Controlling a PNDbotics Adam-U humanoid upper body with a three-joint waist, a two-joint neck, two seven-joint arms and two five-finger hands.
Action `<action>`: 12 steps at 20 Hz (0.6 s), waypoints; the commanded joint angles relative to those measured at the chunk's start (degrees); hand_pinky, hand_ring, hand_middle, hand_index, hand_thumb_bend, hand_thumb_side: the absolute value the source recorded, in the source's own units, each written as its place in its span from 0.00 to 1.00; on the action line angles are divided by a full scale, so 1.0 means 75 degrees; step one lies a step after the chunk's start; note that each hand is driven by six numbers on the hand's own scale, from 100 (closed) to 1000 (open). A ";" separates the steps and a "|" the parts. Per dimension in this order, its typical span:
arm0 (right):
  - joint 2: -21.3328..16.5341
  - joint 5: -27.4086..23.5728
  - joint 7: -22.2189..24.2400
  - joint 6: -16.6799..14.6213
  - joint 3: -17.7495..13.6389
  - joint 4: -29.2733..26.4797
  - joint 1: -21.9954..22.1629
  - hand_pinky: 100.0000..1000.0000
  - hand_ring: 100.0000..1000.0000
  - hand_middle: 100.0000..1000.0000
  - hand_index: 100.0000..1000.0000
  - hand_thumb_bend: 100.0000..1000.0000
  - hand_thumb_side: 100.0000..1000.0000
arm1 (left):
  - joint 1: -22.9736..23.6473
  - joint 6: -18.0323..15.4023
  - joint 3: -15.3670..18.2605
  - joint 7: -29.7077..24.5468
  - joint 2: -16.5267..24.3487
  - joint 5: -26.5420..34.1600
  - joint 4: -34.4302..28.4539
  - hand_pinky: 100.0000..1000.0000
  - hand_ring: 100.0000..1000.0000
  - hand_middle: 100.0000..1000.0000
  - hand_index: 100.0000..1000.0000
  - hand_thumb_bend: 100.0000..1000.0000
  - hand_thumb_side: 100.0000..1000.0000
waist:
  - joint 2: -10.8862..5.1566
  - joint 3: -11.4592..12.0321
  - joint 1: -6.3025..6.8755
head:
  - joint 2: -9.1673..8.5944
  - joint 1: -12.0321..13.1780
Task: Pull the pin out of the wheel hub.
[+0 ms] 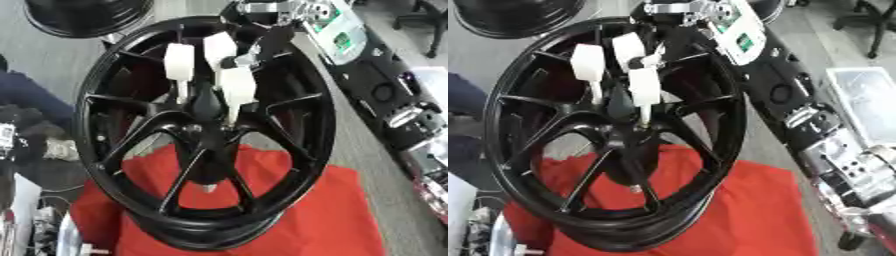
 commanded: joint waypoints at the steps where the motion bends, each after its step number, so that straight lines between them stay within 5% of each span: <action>1: -0.0203 -0.0179 0.0363 -0.0454 -0.0108 -0.0184 -0.0231 0.77 0.74 0.61 0.54 0.20 0.29 | -0.0093 -0.0003 -0.0015 -0.0037 0.0034 0.0021 -0.0067 0.66 0.77 0.64 0.70 0.21 0.82 | -0.0136 0.0012 0.0012 | -0.0010 -0.0026; 12: -0.0540 -0.0823 -0.0117 -0.0250 -0.0401 -0.0364 -0.0633 0.77 0.74 0.61 0.51 0.19 0.29 | -0.0077 0.0010 -0.0013 -0.0054 0.0056 0.0012 -0.0052 0.66 0.77 0.64 0.70 0.21 0.82 | -0.0177 0.0007 -0.0056 | -0.0010 -0.0003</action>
